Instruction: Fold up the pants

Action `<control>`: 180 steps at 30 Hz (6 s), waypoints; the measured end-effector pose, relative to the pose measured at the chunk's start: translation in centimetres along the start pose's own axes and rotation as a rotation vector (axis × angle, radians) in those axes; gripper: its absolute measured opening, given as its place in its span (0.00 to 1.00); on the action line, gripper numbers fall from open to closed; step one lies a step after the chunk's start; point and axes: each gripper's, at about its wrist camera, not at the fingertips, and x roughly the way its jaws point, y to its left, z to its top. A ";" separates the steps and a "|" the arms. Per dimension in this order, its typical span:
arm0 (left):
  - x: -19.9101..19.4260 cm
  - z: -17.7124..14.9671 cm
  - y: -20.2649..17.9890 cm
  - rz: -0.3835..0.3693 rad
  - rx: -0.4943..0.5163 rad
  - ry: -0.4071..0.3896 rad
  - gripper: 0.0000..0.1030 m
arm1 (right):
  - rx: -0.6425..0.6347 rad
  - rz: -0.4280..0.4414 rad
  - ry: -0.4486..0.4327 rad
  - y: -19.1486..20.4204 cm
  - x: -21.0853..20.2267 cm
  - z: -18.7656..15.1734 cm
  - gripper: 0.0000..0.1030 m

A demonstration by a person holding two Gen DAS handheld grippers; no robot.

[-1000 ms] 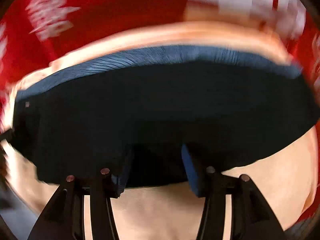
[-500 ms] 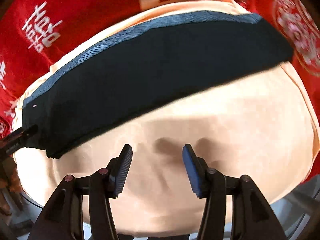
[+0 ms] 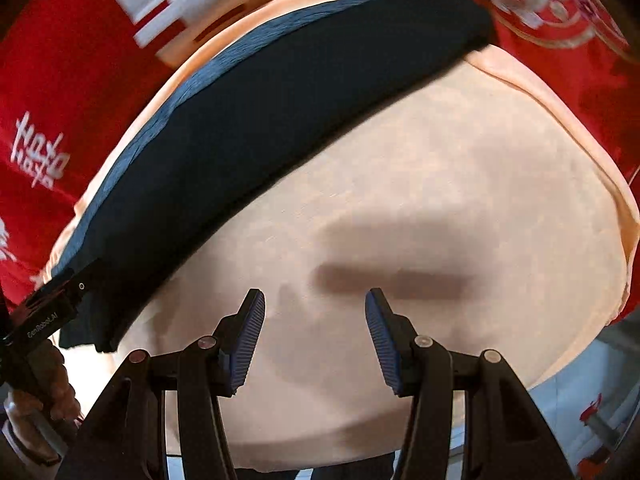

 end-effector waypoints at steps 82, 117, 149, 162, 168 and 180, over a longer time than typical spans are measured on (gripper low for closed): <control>0.8 3.6 3.0 -0.136 -0.119 -0.104 0.90 | -0.554 -0.010 -0.362 15.1 -4.4 5.6 0.16; 1.8 3.9 7.5 -0.440 -0.145 0.091 0.42 | -0.450 -0.084 -0.147 12.9 -0.2 -0.5 0.56; -1.4 0.4 9.1 -0.232 -0.144 0.020 0.64 | -0.469 0.011 -0.254 16.5 0.8 10.6 0.28; -1.3 -2.2 13.1 -0.108 -0.262 0.030 0.67 | -0.681 -0.010 -0.115 24.0 7.3 5.9 0.12; -1.0 -4.0 16.1 -0.049 -0.326 0.059 0.67 | -0.668 0.049 -0.045 25.3 7.4 2.0 0.40; -1.4 -8.3 21.6 0.015 -0.406 0.090 0.67 | -0.677 0.035 0.006 27.3 6.3 -2.6 0.50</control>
